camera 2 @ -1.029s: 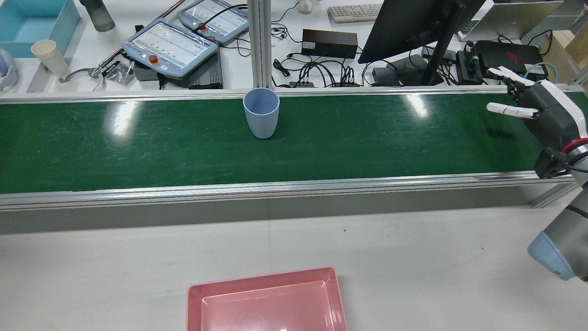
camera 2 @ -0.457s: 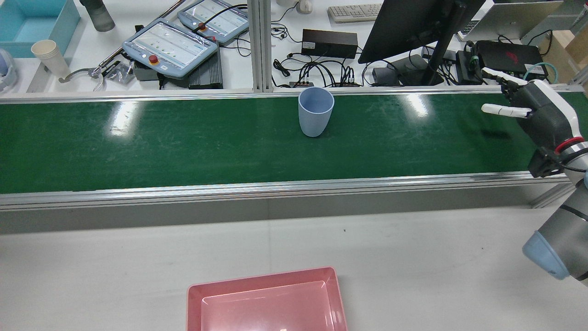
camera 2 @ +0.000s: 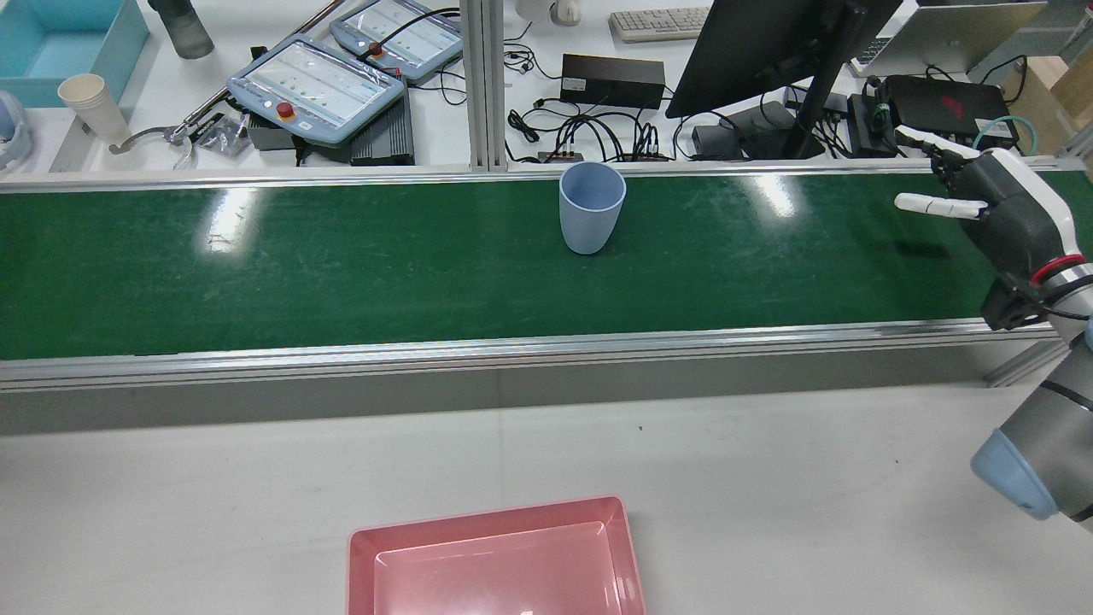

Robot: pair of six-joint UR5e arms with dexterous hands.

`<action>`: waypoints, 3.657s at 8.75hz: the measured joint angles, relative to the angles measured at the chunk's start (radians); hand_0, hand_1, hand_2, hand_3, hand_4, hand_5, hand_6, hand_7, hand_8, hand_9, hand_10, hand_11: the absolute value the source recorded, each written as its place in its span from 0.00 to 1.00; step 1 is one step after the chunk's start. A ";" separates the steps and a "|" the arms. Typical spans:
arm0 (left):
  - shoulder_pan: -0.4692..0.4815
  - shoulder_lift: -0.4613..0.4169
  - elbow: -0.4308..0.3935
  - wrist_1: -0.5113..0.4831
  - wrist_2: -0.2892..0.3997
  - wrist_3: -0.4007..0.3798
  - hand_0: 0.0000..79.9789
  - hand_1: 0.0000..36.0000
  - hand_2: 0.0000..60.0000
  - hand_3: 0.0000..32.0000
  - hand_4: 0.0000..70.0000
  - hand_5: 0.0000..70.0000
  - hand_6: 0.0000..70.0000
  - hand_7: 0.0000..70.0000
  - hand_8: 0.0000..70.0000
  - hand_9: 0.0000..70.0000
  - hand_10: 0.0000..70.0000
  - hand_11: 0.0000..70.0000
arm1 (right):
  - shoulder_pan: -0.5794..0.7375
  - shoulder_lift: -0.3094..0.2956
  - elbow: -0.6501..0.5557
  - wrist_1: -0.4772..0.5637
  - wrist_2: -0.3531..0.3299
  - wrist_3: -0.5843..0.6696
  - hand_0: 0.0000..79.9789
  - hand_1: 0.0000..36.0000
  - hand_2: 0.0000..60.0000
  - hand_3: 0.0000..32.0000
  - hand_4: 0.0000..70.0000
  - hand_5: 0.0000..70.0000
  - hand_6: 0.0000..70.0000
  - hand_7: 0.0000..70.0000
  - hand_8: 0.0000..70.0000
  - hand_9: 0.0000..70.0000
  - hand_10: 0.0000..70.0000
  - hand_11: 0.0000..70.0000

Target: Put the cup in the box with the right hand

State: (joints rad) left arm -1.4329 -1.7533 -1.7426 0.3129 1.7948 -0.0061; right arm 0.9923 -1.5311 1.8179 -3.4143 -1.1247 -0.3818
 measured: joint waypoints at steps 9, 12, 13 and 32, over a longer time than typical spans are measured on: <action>0.000 0.000 0.000 0.000 0.000 0.000 0.00 0.00 0.00 0.00 0.00 0.00 0.00 0.00 0.00 0.00 0.00 0.00 | -0.020 -0.001 0.008 0.000 0.000 0.003 0.55 0.36 0.16 0.00 0.00 0.05 0.06 0.26 0.00 0.03 0.00 0.00; 0.000 0.000 0.000 0.000 0.000 0.000 0.00 0.00 0.00 0.00 0.00 0.00 0.00 0.00 0.00 0.00 0.00 0.00 | -0.033 0.000 0.008 0.000 0.001 0.003 0.56 0.37 0.16 0.00 0.00 0.05 0.07 0.28 0.01 0.04 0.00 0.00; 0.000 0.000 0.000 0.000 0.000 0.000 0.00 0.00 0.00 0.00 0.00 0.00 0.00 0.00 0.00 0.00 0.00 0.00 | -0.040 0.000 0.007 0.000 0.002 0.003 0.56 0.37 0.16 0.00 0.00 0.05 0.07 0.29 0.01 0.04 0.00 0.00; 0.000 0.000 -0.001 0.000 0.000 0.000 0.00 0.00 0.00 0.00 0.00 0.00 0.00 0.00 0.00 0.00 0.00 0.00 | -0.437 0.056 0.488 0.000 0.036 -0.335 0.44 0.64 1.00 0.00 0.00 0.19 0.51 1.00 0.77 1.00 0.56 0.80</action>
State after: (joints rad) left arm -1.4332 -1.7533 -1.7435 0.3129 1.7947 -0.0061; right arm 0.5549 -1.4752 2.3062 -3.4140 -1.0883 -0.7166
